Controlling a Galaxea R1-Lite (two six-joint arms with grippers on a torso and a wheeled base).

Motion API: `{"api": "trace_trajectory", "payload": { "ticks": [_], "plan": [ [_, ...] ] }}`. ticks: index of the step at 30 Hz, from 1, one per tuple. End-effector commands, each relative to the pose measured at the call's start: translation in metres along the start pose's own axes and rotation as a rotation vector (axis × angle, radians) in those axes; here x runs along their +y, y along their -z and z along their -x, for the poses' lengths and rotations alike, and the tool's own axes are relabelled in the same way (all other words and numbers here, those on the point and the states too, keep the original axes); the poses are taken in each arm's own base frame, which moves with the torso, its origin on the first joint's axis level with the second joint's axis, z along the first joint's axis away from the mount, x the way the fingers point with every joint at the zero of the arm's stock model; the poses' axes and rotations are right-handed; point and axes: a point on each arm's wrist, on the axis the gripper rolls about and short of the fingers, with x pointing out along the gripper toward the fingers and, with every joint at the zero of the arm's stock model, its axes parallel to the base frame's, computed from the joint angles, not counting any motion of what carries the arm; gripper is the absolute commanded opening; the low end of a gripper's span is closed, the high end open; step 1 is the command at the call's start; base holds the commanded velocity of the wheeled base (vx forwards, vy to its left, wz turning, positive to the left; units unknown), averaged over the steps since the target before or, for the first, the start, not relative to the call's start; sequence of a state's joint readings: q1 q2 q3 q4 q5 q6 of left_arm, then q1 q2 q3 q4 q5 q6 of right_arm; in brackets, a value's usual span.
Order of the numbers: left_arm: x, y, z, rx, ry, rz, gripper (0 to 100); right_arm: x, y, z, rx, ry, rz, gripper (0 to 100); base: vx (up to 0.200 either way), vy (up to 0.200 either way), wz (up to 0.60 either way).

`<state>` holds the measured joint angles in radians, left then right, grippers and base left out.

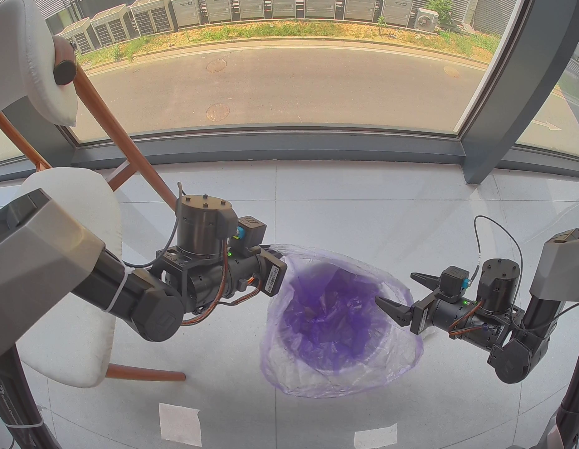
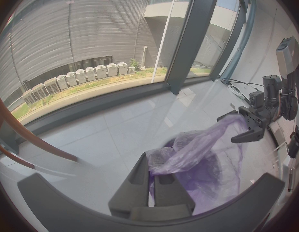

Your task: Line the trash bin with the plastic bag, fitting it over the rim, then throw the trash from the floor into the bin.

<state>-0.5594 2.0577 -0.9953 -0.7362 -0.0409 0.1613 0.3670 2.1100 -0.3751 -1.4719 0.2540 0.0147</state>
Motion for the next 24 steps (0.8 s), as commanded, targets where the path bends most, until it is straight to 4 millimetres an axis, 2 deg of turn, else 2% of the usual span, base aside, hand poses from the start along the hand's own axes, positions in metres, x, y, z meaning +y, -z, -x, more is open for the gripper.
{"api": "trace_trajectory", "payload": {
  "ticks": [1, 10, 14, 15, 18, 22, 24],
  "plan": [
    [-0.003, 0.015, -0.007, -0.008, -0.022, -0.001, 0, -0.003, 0.001, -0.003, -0.001, 0.009, -0.004, 100, 0.0, 0.0, 0.0],
    [-0.022, 0.019, -0.008, -0.002, 0.039, -0.009, 0, -0.011, 0.003, -0.007, -0.006, 0.034, -0.01, 100, 0.0, 0.0, 0.0],
    [-0.024, 0.025, -0.015, 0.013, 0.045, -0.01, 0, -0.023, -0.001, -0.008, -0.029, 0.068, -0.011, 100, 0.0, 0.0, 0.0],
    [-0.024, 0.026, -0.016, 0.011, 0.043, -0.01, 0, -0.025, -0.002, -0.009, -0.036, 0.074, -0.011, 0, 0.0, 0.0, 0.0],
    [-0.023, 0.021, -0.018, -0.005, 0.04, -0.01, 0, -0.029, -0.004, -0.008, -0.041, 0.084, -0.014, 0, 0.0, 0.0, 0.0],
    [-0.02, 0.005, -0.024, -0.046, 0.032, -0.015, 0, -0.035, -0.007, -0.008, -0.054, 0.095, -0.033, 0, 0.0, 0.0, 0.0],
    [-0.019, 0.007, -0.031, -0.03, 0.031, -0.014, 0, -0.037, -0.009, -0.012, -0.067, 0.097, -0.058, 0, 0.0, 0.0, 0.0]
  ]
}}
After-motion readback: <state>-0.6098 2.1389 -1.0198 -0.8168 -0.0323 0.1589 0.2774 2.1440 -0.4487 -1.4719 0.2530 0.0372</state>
